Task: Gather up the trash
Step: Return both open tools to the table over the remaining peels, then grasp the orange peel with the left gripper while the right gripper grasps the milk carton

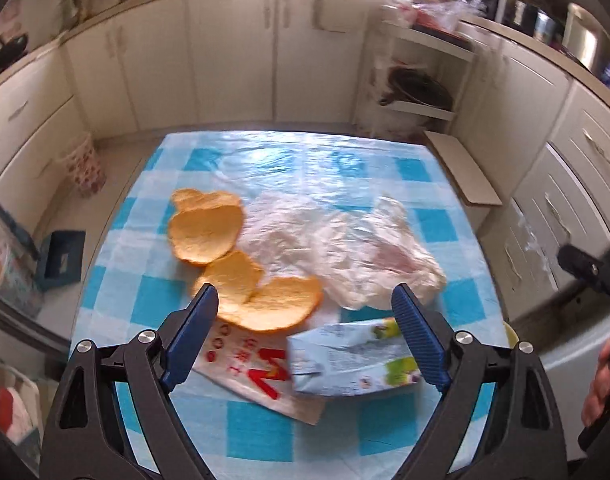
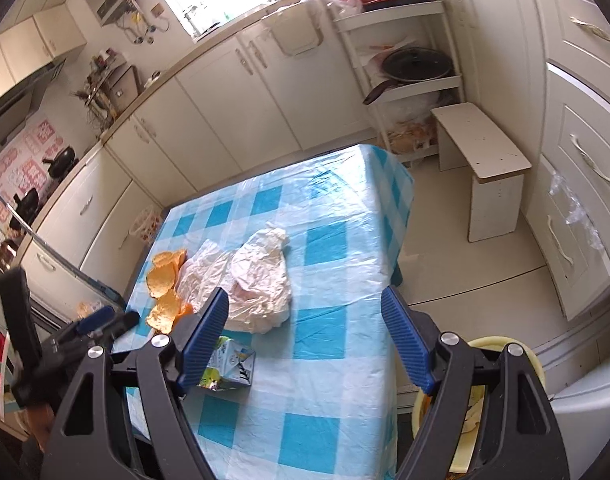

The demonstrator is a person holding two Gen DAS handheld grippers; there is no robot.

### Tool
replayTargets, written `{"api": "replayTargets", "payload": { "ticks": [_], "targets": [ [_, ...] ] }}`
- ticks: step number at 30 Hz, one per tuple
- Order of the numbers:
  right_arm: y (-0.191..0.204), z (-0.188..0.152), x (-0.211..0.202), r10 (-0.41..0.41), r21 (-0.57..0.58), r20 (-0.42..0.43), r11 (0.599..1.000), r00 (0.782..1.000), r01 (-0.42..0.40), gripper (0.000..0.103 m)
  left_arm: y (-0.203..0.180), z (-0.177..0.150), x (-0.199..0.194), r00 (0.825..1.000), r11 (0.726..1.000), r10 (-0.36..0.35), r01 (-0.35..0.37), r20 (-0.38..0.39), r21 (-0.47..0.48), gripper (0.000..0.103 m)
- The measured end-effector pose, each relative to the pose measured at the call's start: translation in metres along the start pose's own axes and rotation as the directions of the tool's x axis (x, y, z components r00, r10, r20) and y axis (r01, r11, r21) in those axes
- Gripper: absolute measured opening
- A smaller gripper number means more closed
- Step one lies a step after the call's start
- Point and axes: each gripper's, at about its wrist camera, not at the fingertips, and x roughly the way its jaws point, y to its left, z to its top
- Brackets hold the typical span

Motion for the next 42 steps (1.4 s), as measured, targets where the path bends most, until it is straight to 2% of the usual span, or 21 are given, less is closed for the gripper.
{"api": "replayTargets", "payload": {
  "ticks": [3, 7, 15, 20, 24, 30, 33, 37, 42],
  "targets": [
    [0.015, -0.001, 0.012, 0.003, -0.031, -0.02, 1.0, 1.0, -0.004, 0.076, 0.049, 0.005, 0.009, 0.999, 0.989, 0.031, -0.036, -0.035, -0.14, 0.085],
    [0.031, -0.005, 0.03, 0.012, -0.058, -0.054, 0.998, 0.998, -0.015, 0.076, 0.086, 0.002, 0.015, 0.997, 0.97, 0.037, -0.05, -0.062, -0.236, 0.085],
    [0.065, -0.023, 0.065, 0.032, -0.144, -0.169, 0.988, 0.985, -0.057, 0.076, 0.091, -0.003, 0.028, 0.995, 0.971, 0.018, -0.04, -0.096, -0.235, 0.085],
    [0.071, -0.033, 0.074, 0.024, -0.214, -0.212, 0.974, 0.977, -0.071, 0.076, 0.087, -0.01, 0.048, 0.985, 0.966, -0.056, 0.012, -0.162, -0.26, 0.084],
    [0.09, -0.042, 0.066, 0.014, -0.364, -0.2, 0.927, 0.98, -0.087, 0.086, 0.083, -0.015, 0.057, 0.979, 0.961, -0.079, 0.025, -0.187, -0.275, 0.084],
    [0.123, -0.062, 0.069, 0.038, -0.54, -0.216, 0.828, 0.976, -0.151, 0.088, 0.08, -0.016, 0.073, 0.972, 0.952, -0.085, 0.015, -0.22, -0.305, 0.084],
    [0.133, -0.063, 0.076, 0.045, -0.579, -0.216, 0.798, 0.975, -0.166, 0.088, 0.079, -0.017, 0.081, 0.966, 0.948, -0.085, 0.002, -0.245, -0.319, 0.083],
    [0.14, -0.06, 0.089, 0.077, -0.586, -0.237, 0.784, 0.968, -0.206, 0.088, 0.08, -0.018, 0.089, 0.959, 0.943, -0.104, 0.012, -0.262, -0.332, 0.081],
    [0.147, -0.062, 0.115, 0.049, -0.609, -0.321, 0.754, 0.946, -0.246, 0.088, 0.079, -0.014, 0.097, 0.954, 0.946, -0.115, 0.02, -0.276, -0.323, 0.075]
  ]
}}
